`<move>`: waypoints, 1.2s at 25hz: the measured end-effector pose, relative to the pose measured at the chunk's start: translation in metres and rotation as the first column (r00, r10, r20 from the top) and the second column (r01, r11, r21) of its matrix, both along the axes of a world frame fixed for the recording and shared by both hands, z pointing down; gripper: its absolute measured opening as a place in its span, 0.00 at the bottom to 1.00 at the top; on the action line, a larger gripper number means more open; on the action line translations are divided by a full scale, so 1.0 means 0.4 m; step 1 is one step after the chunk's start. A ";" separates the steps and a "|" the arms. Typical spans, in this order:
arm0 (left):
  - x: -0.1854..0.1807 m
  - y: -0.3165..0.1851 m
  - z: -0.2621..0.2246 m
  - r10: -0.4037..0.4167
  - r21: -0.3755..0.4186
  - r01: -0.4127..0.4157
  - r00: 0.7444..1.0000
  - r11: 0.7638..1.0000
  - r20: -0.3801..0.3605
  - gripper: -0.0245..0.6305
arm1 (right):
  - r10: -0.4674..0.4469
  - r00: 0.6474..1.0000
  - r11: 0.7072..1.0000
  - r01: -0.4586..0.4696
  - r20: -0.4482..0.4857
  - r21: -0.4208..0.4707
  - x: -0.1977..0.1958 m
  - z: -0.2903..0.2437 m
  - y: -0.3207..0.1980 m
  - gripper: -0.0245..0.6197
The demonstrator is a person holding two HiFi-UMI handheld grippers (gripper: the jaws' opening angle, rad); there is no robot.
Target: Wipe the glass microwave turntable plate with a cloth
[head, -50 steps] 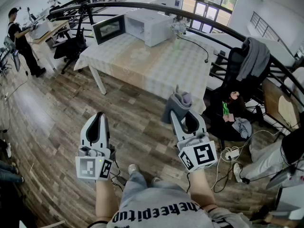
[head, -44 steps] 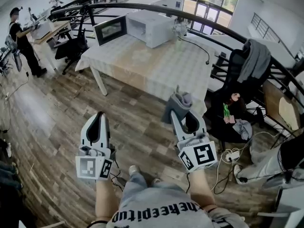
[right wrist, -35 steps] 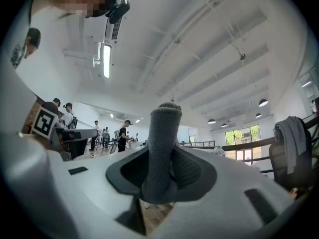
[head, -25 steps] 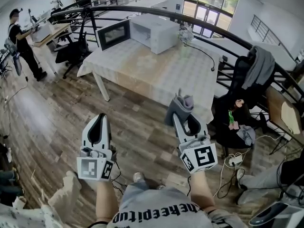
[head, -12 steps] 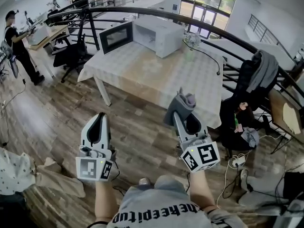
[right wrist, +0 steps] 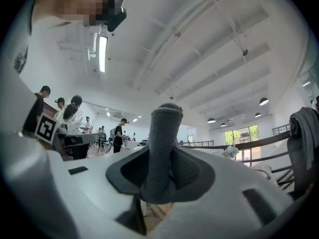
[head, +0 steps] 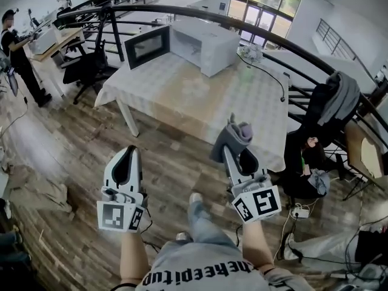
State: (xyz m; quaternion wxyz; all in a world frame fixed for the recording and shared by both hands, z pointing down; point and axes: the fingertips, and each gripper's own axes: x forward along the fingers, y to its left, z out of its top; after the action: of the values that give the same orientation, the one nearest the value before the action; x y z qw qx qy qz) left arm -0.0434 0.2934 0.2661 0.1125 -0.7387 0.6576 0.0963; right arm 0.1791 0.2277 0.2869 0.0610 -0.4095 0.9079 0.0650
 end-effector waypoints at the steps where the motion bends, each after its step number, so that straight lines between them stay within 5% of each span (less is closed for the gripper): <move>1: -0.007 -0.024 0.001 -0.003 -0.001 0.003 1.000 1.000 0.003 0.07 | 0.001 1.000 1.000 -0.001 0.000 0.001 -0.007 0.001 -0.028 0.22; 18: -0.045 -0.472 -0.055 -0.040 0.036 0.040 0.999 0.999 0.016 0.07 | -0.030 0.998 0.999 0.029 -0.046 -0.023 -0.084 -0.017 -0.518 0.23; 30: -0.021 -0.652 -0.062 -0.054 0.048 0.052 0.998 0.997 0.044 0.07 | -0.125 0.992 0.992 0.124 -0.024 -0.026 -0.116 -0.004 -0.713 0.22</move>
State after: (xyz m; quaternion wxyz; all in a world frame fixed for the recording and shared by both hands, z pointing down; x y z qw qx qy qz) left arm -0.0519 0.0327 0.2411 0.1471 -0.7200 0.6720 0.0919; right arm 0.1326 -0.0577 0.2851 0.0481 -0.3519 0.9332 0.0552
